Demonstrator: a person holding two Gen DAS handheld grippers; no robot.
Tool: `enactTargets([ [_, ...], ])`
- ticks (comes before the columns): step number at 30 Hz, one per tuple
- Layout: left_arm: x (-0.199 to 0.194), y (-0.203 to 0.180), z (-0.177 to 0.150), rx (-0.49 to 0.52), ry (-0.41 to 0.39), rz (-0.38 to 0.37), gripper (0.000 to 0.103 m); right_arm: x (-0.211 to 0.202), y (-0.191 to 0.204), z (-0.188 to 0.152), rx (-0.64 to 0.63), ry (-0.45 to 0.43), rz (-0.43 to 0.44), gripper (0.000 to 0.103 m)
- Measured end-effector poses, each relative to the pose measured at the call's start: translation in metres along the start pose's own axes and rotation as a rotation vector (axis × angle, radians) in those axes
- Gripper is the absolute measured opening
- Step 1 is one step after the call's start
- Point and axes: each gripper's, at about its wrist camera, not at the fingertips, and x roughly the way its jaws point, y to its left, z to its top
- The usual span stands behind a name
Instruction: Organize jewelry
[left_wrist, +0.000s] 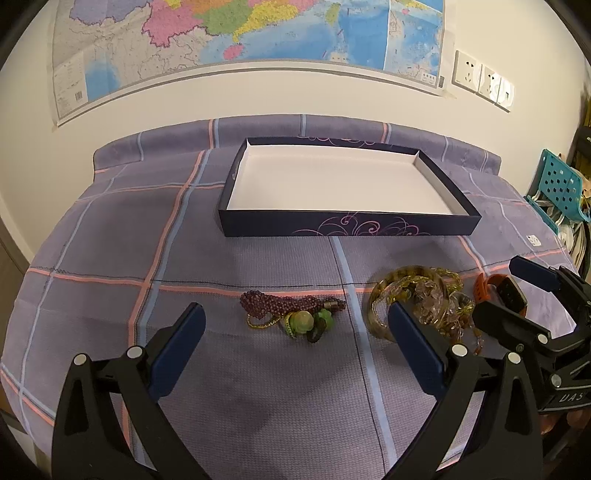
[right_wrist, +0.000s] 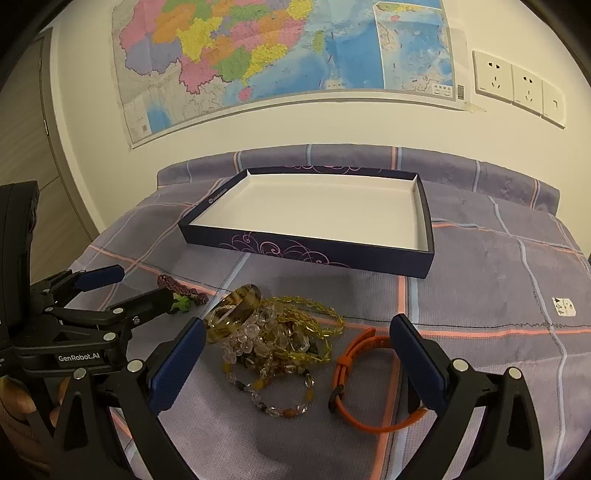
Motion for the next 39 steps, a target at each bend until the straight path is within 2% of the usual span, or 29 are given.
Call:
enactTargets([
  [39,0.0046,-0.0061,-0.0048,-0.001,0.006,-0.008,0.097,0.0031,-0.0023,-0.0032,0.013,0.012,0.004,0.096],
])
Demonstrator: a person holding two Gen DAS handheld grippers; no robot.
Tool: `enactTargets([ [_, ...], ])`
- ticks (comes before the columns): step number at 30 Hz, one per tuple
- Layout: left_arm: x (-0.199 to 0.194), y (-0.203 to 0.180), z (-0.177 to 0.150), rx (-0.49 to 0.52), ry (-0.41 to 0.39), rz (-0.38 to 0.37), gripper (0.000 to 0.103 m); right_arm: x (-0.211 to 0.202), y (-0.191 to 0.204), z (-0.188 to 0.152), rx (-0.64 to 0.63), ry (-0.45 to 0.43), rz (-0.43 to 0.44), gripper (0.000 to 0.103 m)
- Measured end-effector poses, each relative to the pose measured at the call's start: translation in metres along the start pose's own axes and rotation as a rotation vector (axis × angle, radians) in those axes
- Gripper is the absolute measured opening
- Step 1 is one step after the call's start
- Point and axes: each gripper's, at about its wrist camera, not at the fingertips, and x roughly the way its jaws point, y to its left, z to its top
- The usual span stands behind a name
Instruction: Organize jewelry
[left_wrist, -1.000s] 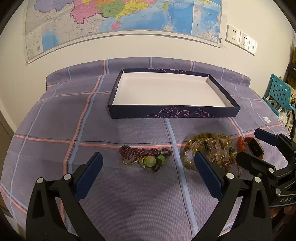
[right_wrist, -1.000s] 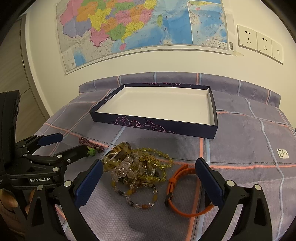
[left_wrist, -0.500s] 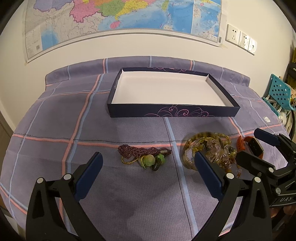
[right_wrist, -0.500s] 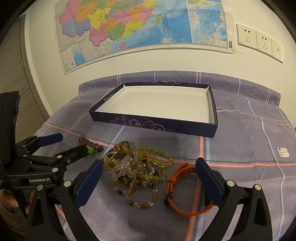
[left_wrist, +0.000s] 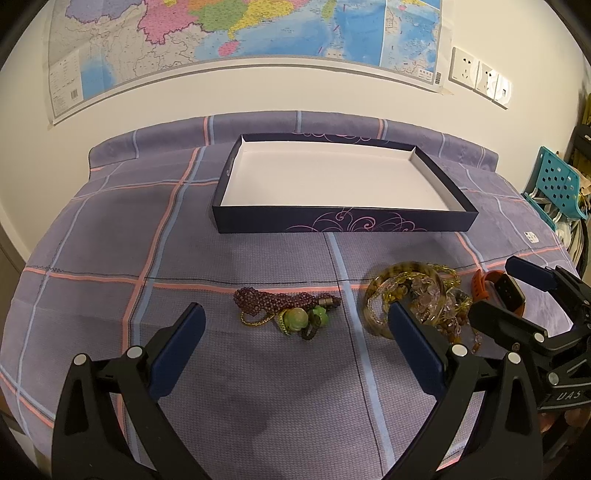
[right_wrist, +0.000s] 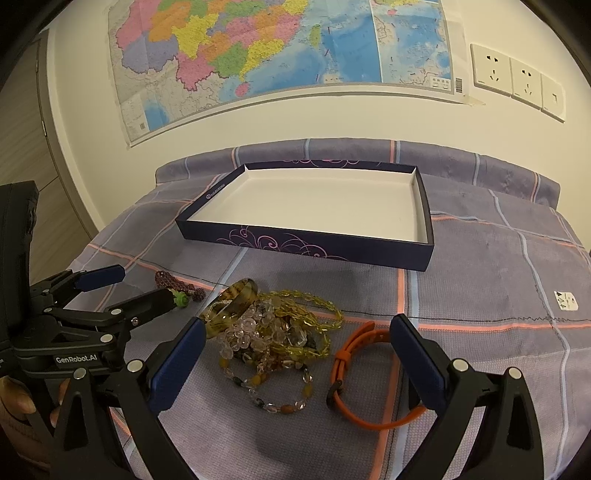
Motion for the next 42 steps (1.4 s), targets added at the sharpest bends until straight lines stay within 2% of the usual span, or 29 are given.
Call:
enactTargets([
  [19,0.002,-0.003,0.002,0.01,0.008,-0.009,0.097,-0.001,-0.001,0.002,0.002,-0.001,-0.005,0.096],
  [27,0.005,-0.004,0.002,0.009,0.021,-0.04,0.097,-0.005,-0.006,0.001,0.006,0.001,-0.007,0.096],
  [36,0.009,-0.003,0.002,0.019,0.035,-0.084,0.097,-0.019,-0.037,-0.006,0.063,0.02,-0.064,0.096],
  [40,0.01,-0.006,0.005,0.046,0.031,-0.108,0.096,-0.023,-0.06,-0.014,0.124,0.056,-0.085,0.086],
  [42,0.01,-0.007,0.01,0.068,0.022,-0.111,0.092,-0.024,-0.068,-0.019,0.156,0.077,-0.077,0.078],
])
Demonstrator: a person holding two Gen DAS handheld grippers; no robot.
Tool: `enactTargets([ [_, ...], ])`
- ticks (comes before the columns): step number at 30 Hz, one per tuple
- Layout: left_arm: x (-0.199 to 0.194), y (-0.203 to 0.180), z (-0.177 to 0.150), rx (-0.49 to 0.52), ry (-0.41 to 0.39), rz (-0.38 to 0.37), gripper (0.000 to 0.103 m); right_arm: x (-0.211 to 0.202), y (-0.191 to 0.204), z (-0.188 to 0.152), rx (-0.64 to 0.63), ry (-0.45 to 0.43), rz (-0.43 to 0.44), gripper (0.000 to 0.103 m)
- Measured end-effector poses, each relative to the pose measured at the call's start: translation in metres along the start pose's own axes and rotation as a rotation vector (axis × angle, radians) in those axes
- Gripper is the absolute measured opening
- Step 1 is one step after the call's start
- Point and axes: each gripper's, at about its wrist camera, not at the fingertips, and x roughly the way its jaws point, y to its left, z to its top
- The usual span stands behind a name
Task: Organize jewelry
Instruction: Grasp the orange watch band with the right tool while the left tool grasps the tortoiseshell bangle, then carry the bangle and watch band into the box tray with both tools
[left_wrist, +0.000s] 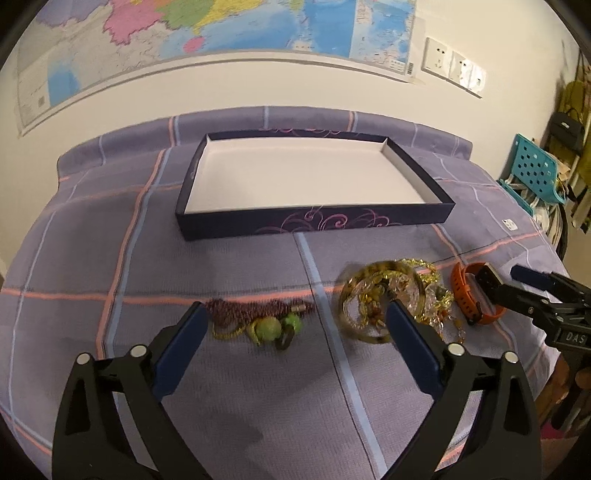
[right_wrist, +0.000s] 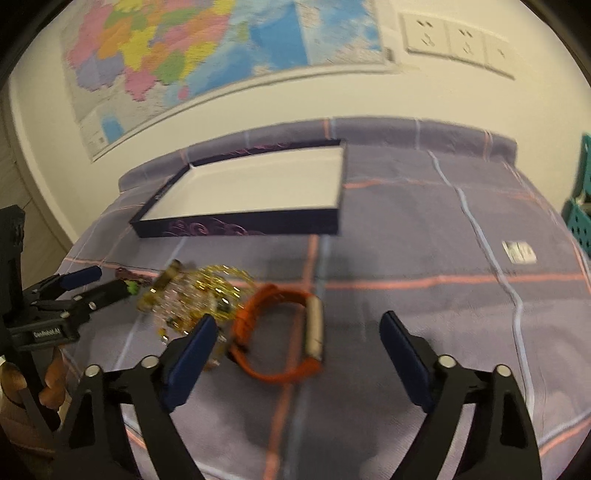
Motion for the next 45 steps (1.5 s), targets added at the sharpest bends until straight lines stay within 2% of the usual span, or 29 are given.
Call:
enactTargets([
  [6,0.007,-0.004,0.013,0.072,0.004,-0.014,0.084,0.001,-0.007,-0.011,0.044,0.064,0.058,0.057],
  [8,0.01,-0.006,0.016,0.096,0.006,-0.032,0.083,0.002,-0.007,-0.013,0.049,0.083,0.102,0.042],
  [9,0.012,-0.007,0.018,0.108,0.007,-0.037,0.081,0.003,-0.008,-0.013,0.058,0.089,0.121,0.04],
  [11,0.016,-0.01,0.021,0.139,0.016,-0.06,0.078,0.005,-0.007,-0.011,0.037,0.095,0.1,0.025],
  [15,0.026,-0.016,0.023,0.196,0.043,-0.114,0.074,0.008,-0.01,-0.006,-0.014,0.096,0.088,0.013],
  [19,0.039,-0.021,0.027,0.252,0.078,-0.172,0.066,0.011,-0.013,0.003,-0.08,0.087,0.033,0.012],
  [25,0.057,-0.024,0.029,0.276,0.137,-0.25,0.043,0.017,-0.018,0.011,-0.084,0.077,0.022,0.013],
  [26,0.06,-0.023,0.03,0.269,0.151,-0.282,0.04,0.017,-0.018,0.011,-0.079,0.076,0.024,0.013],
  [29,0.063,-0.023,0.03,0.261,0.165,-0.34,0.023,0.014,-0.02,0.007,-0.058,0.073,0.03,0.014],
  [33,0.061,-0.028,0.029,0.262,0.157,-0.337,0.009,0.009,-0.023,0.003,-0.032,0.076,0.037,0.017],
  [36,0.059,-0.02,0.029,0.21,0.159,-0.346,0.007,0.004,-0.025,-0.002,-0.014,0.08,0.045,0.018],
  [41,0.047,-0.004,0.025,0.132,0.148,-0.347,0.006,-0.005,-0.027,-0.008,0.041,0.091,0.078,0.029],
  [43,0.043,-0.002,0.022,0.125,0.151,-0.345,0.006,-0.005,-0.025,-0.01,0.055,0.105,0.089,0.034],
  [45,0.038,-0.003,0.019,0.14,0.149,-0.348,0.006,-0.003,-0.024,-0.012,0.058,0.112,0.099,0.034],
])
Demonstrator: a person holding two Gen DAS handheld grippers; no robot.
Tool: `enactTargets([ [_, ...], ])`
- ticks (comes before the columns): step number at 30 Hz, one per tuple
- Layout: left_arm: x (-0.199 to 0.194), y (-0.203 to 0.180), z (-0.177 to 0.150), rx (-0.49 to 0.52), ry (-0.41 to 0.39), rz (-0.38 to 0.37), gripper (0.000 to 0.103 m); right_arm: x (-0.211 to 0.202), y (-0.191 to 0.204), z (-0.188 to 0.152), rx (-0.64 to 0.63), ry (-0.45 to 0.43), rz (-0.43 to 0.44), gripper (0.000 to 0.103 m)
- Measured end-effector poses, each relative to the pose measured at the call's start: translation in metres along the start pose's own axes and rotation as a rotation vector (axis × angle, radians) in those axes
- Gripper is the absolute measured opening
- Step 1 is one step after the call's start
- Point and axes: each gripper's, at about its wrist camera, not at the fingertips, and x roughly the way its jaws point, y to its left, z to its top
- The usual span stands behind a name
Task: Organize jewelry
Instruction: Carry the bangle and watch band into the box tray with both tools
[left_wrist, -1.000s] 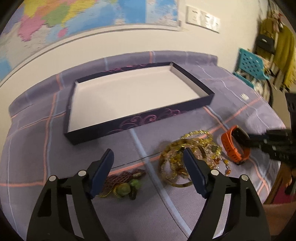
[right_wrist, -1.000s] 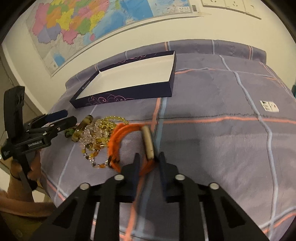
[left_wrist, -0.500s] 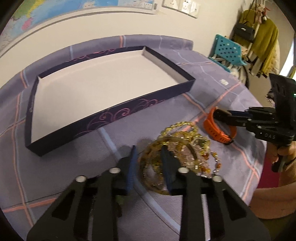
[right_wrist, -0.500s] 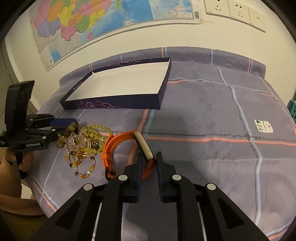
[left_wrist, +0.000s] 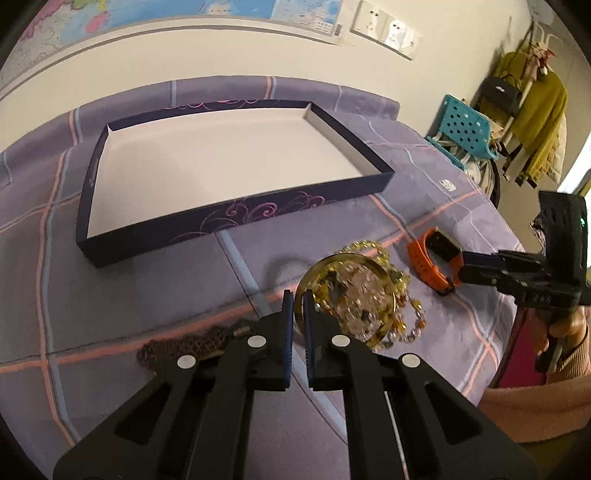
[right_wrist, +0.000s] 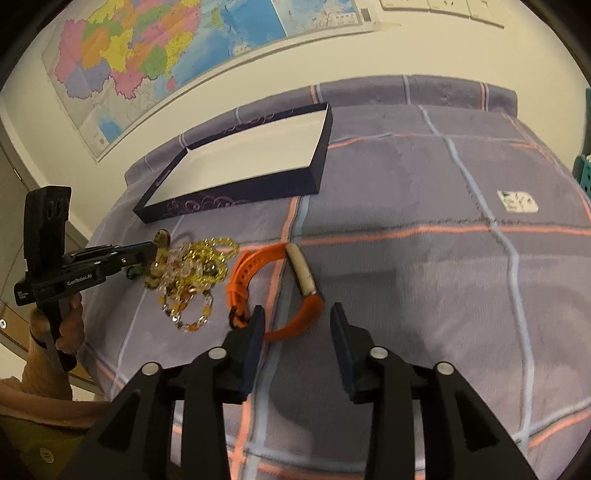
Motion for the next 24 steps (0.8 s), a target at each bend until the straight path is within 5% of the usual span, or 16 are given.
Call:
enactTargets([
  [7,0.006,-0.001,0.0,0.021,0.023,0.021,0.016,0.012,0.005,0.009,-0.077,0.003,-0.035,0.007],
  [16,0.019,-0.006,0.001,0.088,0.05,0.038,0.023,0.014,0.011,0.022,-0.149,-0.001,-0.093,0.012],
  [20,0.02,-0.011,0.002,0.106,0.055,0.034,0.009,0.016,0.007,0.018,-0.143,0.013,-0.091,0.008],
  [24,0.015,-0.014,0.002,0.108,0.039,0.047,0.008,0.015,0.007,0.021,-0.147,0.0,-0.093,0.004],
])
